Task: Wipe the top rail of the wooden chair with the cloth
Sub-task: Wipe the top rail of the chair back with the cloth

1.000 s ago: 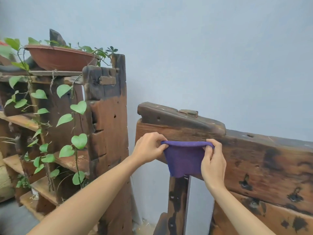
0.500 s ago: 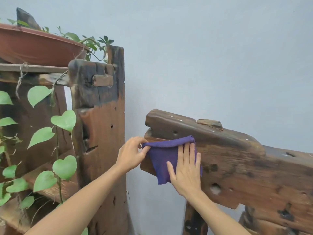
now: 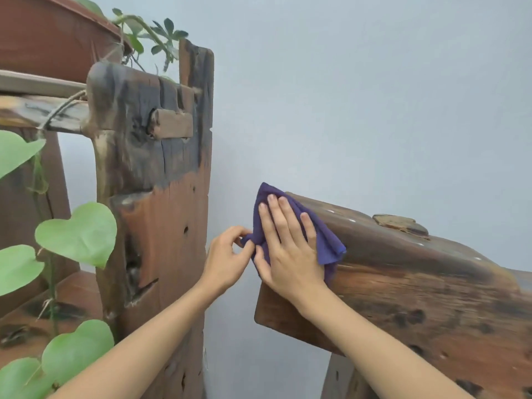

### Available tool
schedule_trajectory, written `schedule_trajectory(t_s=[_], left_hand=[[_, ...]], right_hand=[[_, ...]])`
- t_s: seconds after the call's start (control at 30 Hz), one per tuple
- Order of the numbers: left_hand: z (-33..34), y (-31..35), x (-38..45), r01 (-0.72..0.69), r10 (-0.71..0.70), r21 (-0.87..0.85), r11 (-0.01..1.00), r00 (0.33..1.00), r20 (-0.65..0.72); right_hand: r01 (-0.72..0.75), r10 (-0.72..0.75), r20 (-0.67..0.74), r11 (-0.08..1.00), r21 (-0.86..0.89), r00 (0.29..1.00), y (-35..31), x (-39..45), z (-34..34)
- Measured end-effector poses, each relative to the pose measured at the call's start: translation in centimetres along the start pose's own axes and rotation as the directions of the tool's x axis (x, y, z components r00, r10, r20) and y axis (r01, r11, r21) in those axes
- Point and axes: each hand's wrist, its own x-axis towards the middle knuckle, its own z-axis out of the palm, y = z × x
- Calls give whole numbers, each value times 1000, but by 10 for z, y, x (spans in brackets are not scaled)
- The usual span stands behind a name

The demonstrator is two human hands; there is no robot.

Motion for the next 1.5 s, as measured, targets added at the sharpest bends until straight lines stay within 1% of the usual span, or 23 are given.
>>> schedule_trajectory(t_s=[0.1, 0.17, 0.23, 0.3, 0.4, 0.5, 0.53, 0.6, 0.67, 0.73, 0.83, 0.93, 1.0, 1.03, 1.07, 1.1, 1.13, 1.17, 1.23, 1.3, 1.37, 1.43, 1.5], left_hand=[[9, 13, 26, -20, 3, -141, 990, 992, -126], [9, 19, 36, -15, -32, -218, 976, 977, -213], [11, 26, 45, -39, -34, -263, 964, 963, -267], [14, 36, 57, -53, -16, -259, 964, 966, -260], [19, 57, 76, -15, -17, -225, 974, 990, -140], [24, 83, 92, 31, -16, -221, 975, 997, 72], [28, 92, 97, 42, -13, -174, 984, 986, 168], [34, 106, 104, -20, 7, 30, 999, 925, 379], [37, 113, 108, -106, -29, 237, 966, 864, 503], [36, 113, 108, -78, -70, 257, 963, 852, 520], [35, 113, 105, 32, -93, 135, 990, 875, 475], [38, 113, 105, 186, -175, 14, 983, 897, 406], [39, 114, 105, 302, -246, -102, 948, 896, 370], [40, 114, 104, 344, -274, -150, 927, 893, 358], [41, 113, 102, 373, -296, -186, 909, 892, 342], [41, 112, 101, 385, -306, -212, 898, 894, 327], [41, 112, 101, 392, -312, -240, 888, 898, 312], [44, 113, 101, 402, -319, -272, 875, 899, 301], [44, 114, 100, 415, -335, -332, 847, 902, 272], [45, 118, 98, 417, -330, -390, 821, 904, 271], [41, 117, 93, 444, -332, -472, 761, 893, 305], [33, 109, 86, 494, -344, -538, 682, 867, 360], [26, 89, 76, 536, -368, -636, 556, 844, 389]], right_hand=[[-8, 7, 10, 999, 52, 1000, 12, 41, -10], [-113, 101, 143, 991, 75, 985, 19, 65, -21], [-287, 239, 348, 953, 93, 906, 31, 84, -31], [-423, 306, 493, 894, 145, 815, 52, 94, -32], [-497, 281, 665, 854, 156, 692, 93, 90, -37], [-481, 242, 764, 871, 101, 598, 137, 66, -45], [-476, 225, 787, 874, 97, 574, 154, 54, -49], [-486, 217, 805, 868, 99, 552, 185, 29, -59], [-532, 261, 796, 842, 89, 546, 217, 7, -68], [-637, 355, 806, 770, 35, 473, 250, -11, -74], [-748, 444, 828, 662, -47, 342, 301, -40, -81], [-838, 521, 806, 543, -58, 282, 327, -67, -89], [-838, 608, 731, 537, -92, 309, 319, -79, -91], [-835, 674, 652, 539, -113, 347, 308, -86, -92], [-834, 733, 545, 542, -105, 408, 292, -91, -91], [-836, 776, 417, 545, -62, 474, 271, -94, -90], [-839, 803, 293, 544, -7, 519, 247, -95, -88], [-843, 824, 190, 536, 45, 534, 225, -94, -87], [-822, 820, 83, 553, 138, 566, 177, -81, -79], [-727, 730, 53, 667, 163, 682, 135, -58, -70], [-588, 583, 77, 794, 156, 808, 99, -21, -60], [-487, 467, 164, 865, 121, 869, 76, 23, -54], [-386, 332, 338, 917, 105, 881, 63, 63, -51]])
